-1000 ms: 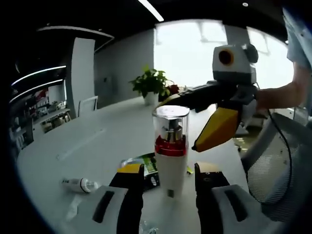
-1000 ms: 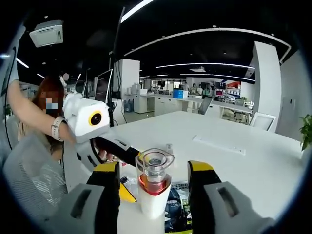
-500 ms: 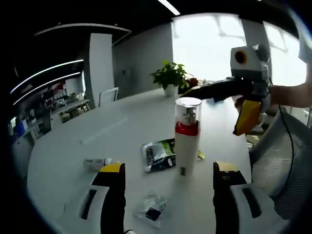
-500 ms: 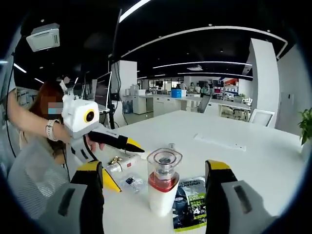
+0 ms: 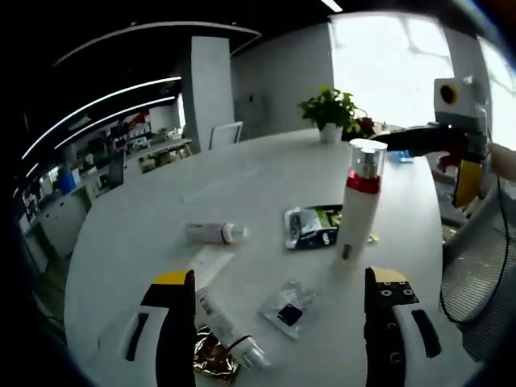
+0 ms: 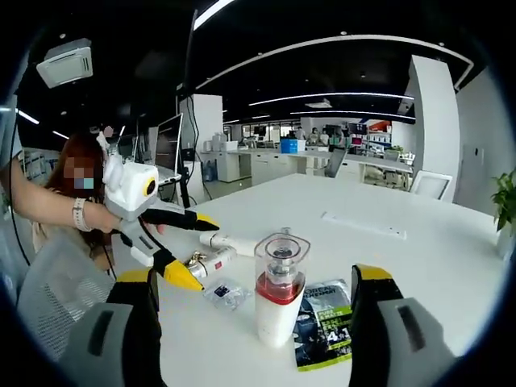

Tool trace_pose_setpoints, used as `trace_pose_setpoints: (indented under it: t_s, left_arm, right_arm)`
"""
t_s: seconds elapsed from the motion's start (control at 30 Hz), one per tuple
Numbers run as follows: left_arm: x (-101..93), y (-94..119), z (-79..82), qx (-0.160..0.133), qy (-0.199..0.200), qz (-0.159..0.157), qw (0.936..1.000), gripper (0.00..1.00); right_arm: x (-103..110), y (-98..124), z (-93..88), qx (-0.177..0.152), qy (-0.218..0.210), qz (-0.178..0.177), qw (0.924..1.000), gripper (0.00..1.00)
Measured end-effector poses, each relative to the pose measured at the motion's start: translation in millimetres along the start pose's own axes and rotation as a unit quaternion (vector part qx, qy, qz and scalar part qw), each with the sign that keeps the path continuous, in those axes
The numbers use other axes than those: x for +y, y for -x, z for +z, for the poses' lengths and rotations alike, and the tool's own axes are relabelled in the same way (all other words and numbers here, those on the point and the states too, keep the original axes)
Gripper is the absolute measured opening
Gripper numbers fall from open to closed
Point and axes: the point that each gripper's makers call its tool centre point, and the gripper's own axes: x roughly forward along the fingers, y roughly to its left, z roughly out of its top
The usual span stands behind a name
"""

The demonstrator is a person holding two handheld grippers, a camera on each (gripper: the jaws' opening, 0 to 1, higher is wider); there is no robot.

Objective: Arrange the skincare products in the storage area until every visible bottle or jar stands upright without overlapping.

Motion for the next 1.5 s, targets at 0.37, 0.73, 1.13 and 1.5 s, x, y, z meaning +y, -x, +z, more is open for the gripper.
trace_pose_setpoints:
  t_s: [0.37,0.73,1.13,1.5]
  left_arm:
    - [26.1,9,-14.2,0.018,0.029,0.028,0.9990,0.96]
    - [54.6,8,-13.4,0.042,0.005,0.028,0.9987,0.97]
    - [92.7,2,-23.0,0.110,-0.064,0.020,0.9917,0.97]
    - [118.6,-7,-36.6,0.157,-0.109,-0.002,0.9816,0.97]
  right_arm:
    - [7,3,-3.6,0.006,0.002,0.000,1.0000,1.00]
    - [11,6,-1.9,0.008,0.008,-0.006,0.9999,1.00]
    - [16,17,-1.8,0.016,0.001,-0.018,0.9997,1.00]
    - [25,26,-4.7,0.032,-0.008,-0.027,0.9991,1.00]
